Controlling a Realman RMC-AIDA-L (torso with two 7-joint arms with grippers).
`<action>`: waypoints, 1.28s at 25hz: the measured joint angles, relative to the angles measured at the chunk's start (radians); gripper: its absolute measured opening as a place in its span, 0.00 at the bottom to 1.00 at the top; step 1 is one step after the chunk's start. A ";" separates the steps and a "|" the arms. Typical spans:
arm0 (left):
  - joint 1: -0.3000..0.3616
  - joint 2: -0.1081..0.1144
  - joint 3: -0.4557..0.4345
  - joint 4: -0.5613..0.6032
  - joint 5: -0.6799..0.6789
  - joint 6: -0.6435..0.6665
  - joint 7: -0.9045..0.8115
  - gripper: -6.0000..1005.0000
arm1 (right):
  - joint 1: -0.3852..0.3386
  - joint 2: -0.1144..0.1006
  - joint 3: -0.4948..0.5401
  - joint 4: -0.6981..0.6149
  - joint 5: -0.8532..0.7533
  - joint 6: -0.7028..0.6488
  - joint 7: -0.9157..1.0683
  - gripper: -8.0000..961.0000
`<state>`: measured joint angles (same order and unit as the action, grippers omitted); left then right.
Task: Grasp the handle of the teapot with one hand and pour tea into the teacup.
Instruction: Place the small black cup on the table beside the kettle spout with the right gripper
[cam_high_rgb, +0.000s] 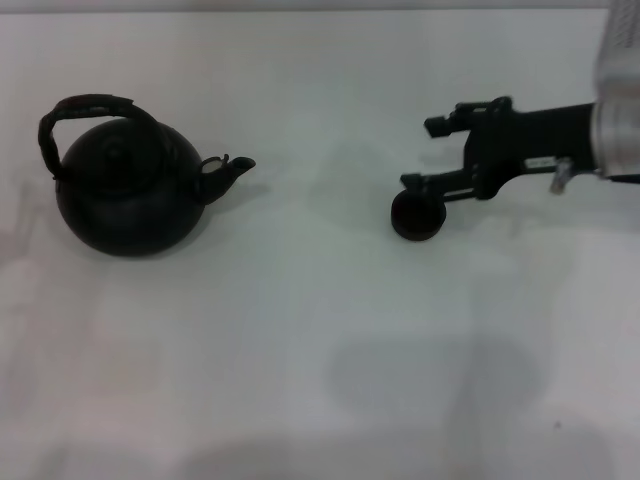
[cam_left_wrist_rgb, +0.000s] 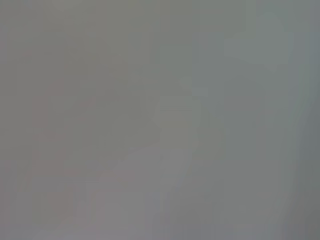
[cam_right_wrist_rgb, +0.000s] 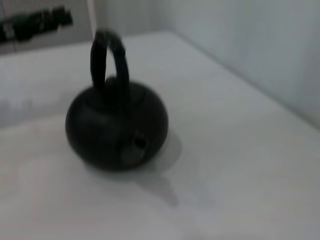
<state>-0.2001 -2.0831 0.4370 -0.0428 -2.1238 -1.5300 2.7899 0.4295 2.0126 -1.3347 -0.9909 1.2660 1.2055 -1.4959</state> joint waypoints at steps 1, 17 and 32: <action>0.004 0.000 0.000 0.000 0.025 -0.017 0.001 0.74 | -0.003 0.000 0.021 -0.003 0.008 0.013 -0.007 0.88; -0.065 0.000 0.000 -0.035 0.228 0.015 0.000 0.73 | -0.020 -0.002 0.175 0.081 0.110 0.088 -0.130 0.88; -0.101 -0.004 -0.009 -0.074 0.212 0.101 0.005 0.73 | -0.015 -0.002 0.180 0.109 0.112 0.069 -0.149 0.88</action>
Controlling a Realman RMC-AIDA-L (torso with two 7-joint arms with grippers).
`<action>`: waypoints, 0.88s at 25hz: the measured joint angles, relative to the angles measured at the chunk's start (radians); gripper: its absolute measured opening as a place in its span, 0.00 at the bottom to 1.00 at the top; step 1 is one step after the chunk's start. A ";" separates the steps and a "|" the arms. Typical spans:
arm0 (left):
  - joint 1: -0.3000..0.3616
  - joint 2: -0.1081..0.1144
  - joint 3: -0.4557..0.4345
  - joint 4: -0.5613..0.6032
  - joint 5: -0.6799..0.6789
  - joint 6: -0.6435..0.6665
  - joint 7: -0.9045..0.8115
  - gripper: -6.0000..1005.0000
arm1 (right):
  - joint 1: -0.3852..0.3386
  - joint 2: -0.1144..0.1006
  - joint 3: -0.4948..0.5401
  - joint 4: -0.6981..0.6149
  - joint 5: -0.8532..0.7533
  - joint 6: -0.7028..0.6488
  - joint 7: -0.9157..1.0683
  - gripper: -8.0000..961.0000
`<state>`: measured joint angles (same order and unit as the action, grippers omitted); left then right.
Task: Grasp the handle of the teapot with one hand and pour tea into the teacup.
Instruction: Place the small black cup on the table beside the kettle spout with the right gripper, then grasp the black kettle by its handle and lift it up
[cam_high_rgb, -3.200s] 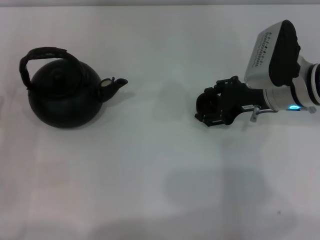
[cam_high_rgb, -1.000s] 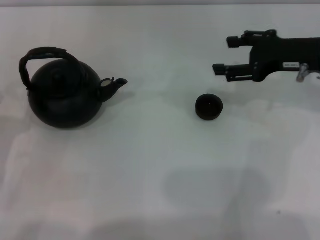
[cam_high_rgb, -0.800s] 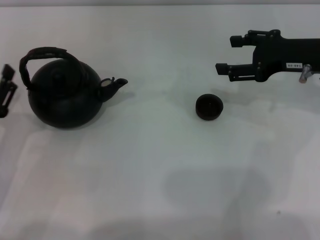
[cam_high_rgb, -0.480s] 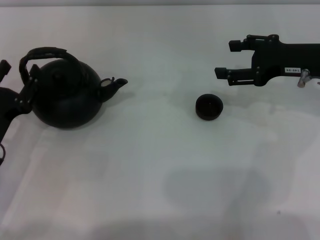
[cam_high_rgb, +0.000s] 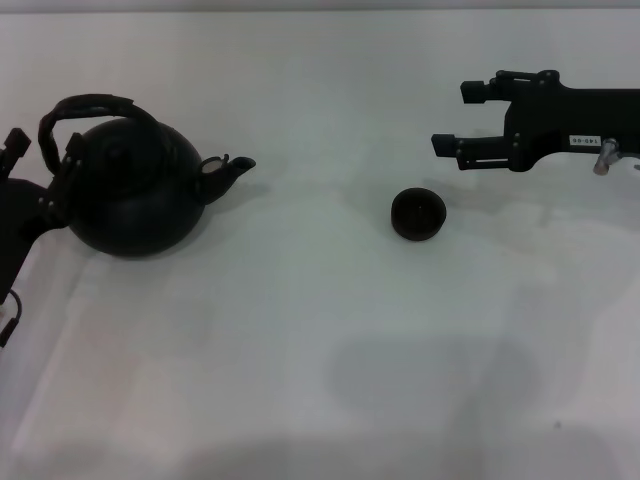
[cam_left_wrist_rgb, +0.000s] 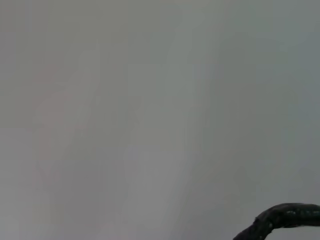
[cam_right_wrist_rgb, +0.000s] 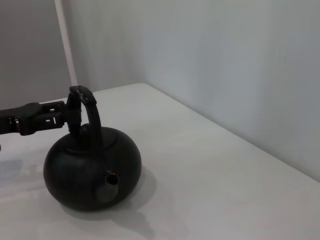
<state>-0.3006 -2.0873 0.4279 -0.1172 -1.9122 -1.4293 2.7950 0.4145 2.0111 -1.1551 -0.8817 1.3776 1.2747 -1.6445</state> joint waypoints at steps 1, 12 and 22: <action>0.000 0.000 0.000 -0.004 -0.006 0.001 0.000 0.73 | 0.000 0.000 0.000 0.001 0.000 -0.003 -0.001 0.88; 0.007 0.000 0.000 -0.019 -0.016 0.015 0.002 0.73 | 0.001 0.000 0.000 0.008 0.000 -0.020 -0.009 0.88; 0.009 0.000 0.000 -0.026 -0.023 0.015 0.003 0.68 | 0.001 0.000 0.000 0.017 0.000 -0.023 -0.011 0.88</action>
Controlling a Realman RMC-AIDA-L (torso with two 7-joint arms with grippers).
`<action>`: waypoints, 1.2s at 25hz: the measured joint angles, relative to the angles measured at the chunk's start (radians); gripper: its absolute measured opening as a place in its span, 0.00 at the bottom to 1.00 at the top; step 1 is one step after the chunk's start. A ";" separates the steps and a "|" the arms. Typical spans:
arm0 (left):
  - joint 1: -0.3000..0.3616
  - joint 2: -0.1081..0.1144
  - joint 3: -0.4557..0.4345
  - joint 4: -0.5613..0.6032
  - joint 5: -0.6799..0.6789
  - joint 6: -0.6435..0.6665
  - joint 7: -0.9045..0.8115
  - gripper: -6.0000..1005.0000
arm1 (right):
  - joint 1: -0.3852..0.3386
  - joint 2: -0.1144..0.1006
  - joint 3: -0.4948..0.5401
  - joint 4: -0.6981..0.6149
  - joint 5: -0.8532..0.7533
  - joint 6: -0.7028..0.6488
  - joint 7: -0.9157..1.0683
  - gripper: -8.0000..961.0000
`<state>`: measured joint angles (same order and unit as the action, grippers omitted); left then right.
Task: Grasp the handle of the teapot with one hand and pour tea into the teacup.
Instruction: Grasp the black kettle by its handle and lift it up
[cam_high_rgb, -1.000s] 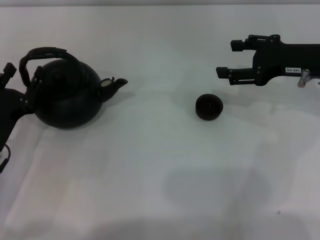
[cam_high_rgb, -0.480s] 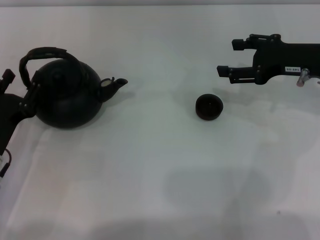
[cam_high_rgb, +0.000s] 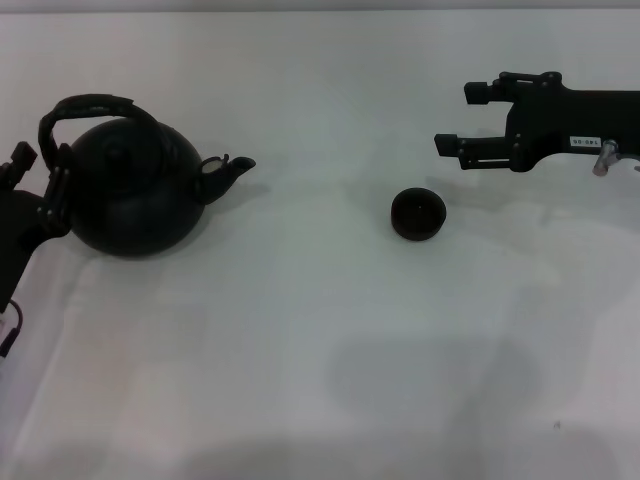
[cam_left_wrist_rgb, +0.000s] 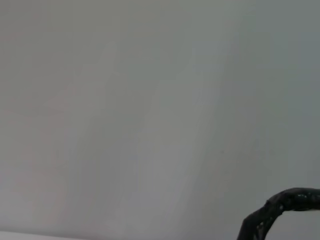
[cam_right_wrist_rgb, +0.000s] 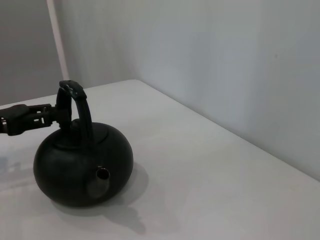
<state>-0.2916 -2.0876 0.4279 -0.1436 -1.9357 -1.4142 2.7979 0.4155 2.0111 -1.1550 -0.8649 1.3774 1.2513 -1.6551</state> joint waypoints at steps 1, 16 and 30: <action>0.000 0.000 0.000 0.000 -0.003 0.000 0.000 0.67 | 0.000 0.000 0.000 0.000 0.000 0.000 0.000 0.87; -0.021 0.001 -0.002 -0.006 -0.014 0.034 -0.003 0.47 | -0.004 0.000 0.000 0.006 0.000 0.000 -0.002 0.87; -0.024 0.000 -0.001 -0.016 -0.013 0.031 0.002 0.16 | 0.003 0.000 0.000 0.024 0.000 -0.010 -0.005 0.87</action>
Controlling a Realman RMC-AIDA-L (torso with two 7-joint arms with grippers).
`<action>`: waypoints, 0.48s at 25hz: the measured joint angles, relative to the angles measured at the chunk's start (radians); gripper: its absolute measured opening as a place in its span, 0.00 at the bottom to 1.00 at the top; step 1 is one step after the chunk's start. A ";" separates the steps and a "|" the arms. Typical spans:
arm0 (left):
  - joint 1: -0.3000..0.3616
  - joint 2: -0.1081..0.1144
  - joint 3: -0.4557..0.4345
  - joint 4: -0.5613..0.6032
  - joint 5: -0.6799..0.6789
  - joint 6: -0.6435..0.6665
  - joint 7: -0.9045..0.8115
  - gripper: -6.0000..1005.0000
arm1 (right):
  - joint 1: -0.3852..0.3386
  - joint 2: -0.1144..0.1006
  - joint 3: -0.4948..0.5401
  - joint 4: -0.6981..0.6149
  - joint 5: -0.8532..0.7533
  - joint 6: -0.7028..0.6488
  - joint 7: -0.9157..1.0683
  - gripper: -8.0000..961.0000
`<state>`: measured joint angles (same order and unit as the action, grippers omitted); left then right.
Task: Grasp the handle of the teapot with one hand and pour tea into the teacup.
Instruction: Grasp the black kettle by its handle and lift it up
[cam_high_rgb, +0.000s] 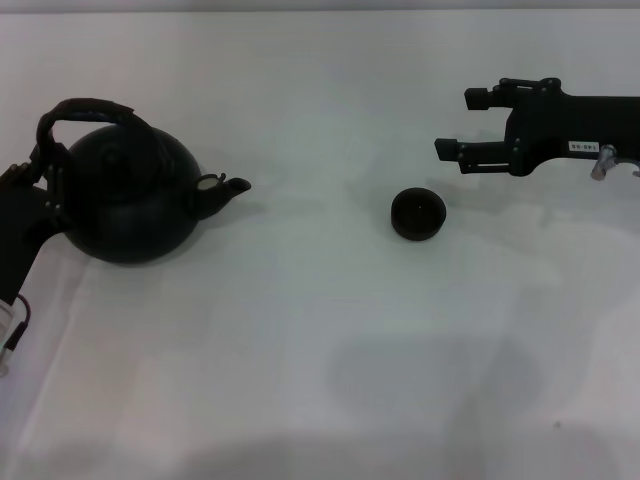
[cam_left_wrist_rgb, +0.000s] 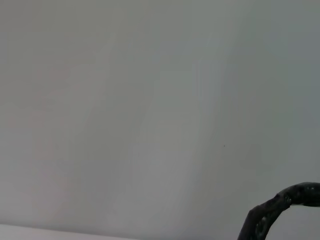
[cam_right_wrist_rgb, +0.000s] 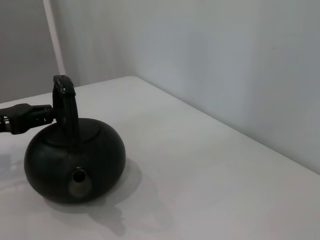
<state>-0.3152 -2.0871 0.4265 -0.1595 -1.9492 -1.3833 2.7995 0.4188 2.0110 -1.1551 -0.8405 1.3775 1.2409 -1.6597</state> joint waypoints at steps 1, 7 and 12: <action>-0.002 0.000 0.000 0.001 0.000 0.001 0.000 0.16 | 0.000 0.000 0.000 0.000 0.000 0.000 0.000 0.87; -0.008 0.001 0.000 0.006 -0.001 0.005 0.000 0.14 | -0.002 0.000 -0.003 0.001 0.000 0.000 0.000 0.87; -0.010 0.002 0.000 0.010 0.000 0.006 0.002 0.14 | -0.003 0.000 -0.004 0.010 0.000 0.000 -0.007 0.87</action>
<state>-0.3252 -2.0853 0.4265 -0.1491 -1.9488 -1.3775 2.8014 0.4158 2.0111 -1.1594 -0.8302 1.3773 1.2412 -1.6668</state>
